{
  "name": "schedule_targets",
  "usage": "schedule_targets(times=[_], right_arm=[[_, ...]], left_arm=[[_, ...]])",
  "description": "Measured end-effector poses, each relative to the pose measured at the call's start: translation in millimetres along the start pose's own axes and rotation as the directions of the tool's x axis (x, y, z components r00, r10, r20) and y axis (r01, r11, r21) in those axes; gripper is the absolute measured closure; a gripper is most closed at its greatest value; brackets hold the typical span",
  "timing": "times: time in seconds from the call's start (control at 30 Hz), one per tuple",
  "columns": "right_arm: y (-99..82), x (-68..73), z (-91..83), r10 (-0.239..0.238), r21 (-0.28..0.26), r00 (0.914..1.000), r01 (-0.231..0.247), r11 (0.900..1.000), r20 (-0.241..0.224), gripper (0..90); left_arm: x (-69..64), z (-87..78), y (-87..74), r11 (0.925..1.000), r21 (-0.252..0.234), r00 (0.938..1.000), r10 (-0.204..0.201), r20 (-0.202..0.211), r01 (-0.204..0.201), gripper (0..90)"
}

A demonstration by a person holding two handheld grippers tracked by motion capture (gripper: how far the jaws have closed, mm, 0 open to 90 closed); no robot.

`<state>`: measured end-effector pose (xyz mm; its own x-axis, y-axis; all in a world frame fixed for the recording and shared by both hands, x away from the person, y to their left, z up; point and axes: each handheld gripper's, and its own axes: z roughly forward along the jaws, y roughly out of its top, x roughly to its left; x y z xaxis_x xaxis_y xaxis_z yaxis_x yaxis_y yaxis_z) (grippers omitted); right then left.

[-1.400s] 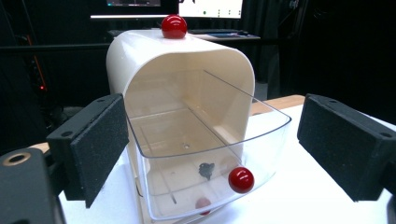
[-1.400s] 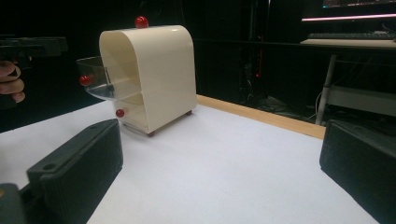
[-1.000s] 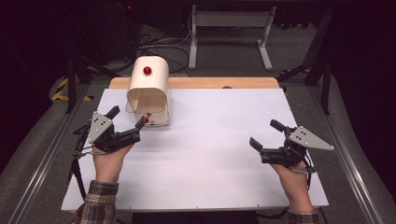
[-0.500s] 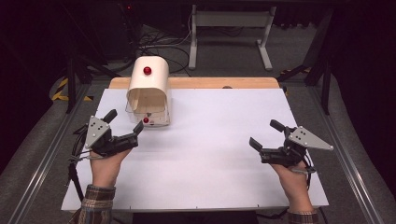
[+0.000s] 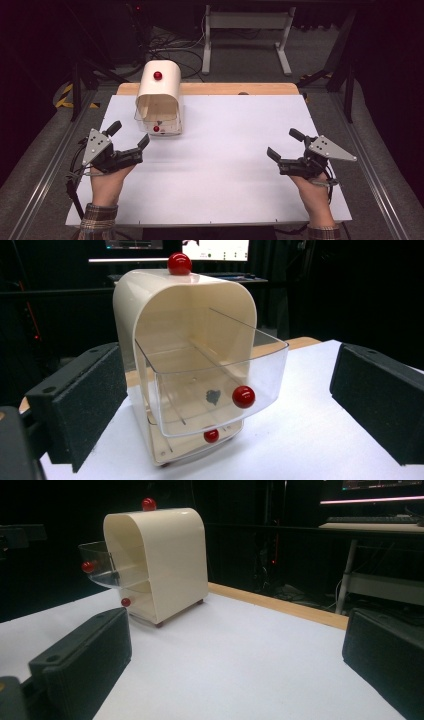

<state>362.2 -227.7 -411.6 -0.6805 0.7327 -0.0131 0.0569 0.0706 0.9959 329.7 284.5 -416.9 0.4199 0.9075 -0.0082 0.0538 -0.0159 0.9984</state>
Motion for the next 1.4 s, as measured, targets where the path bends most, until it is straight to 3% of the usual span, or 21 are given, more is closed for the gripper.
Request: schedule_targets(times=[0.5,0.87,1.33,1.4], right_arm=[[-0.4,0.5,-1.4,0.001,-0.005,1.0000,-0.001,1.0000,0.005,0.1],[0.5,-0.1,-3.1,0.002,-0.014,1.0000,-0.002,0.9999,0.008,0.1],[-0.1,0.6,-1.0,-0.007,-0.007,1.0000,0.007,0.9999,0.006,0.1],[0.0,0.6,-1.2,-0.003,-0.006,1.0000,0.003,1.0000,0.006,0.1]], left_arm=[[3.5,-6.4,-7.7,0.9999,0.012,1.0000,0.001,0.007,-0.001,2.6],[-1.1,-4.9,-8.1,0.9997,0.017,0.9998,0.019,0.005,-0.019,3.4],[1.1,-9.2,-13.9,0.9997,0.009,0.9997,0.023,0.006,-0.023,22.8],[0.6,-9.5,-14.7,0.9993,0.007,0.9991,0.035,0.025,-0.035,28.9]])
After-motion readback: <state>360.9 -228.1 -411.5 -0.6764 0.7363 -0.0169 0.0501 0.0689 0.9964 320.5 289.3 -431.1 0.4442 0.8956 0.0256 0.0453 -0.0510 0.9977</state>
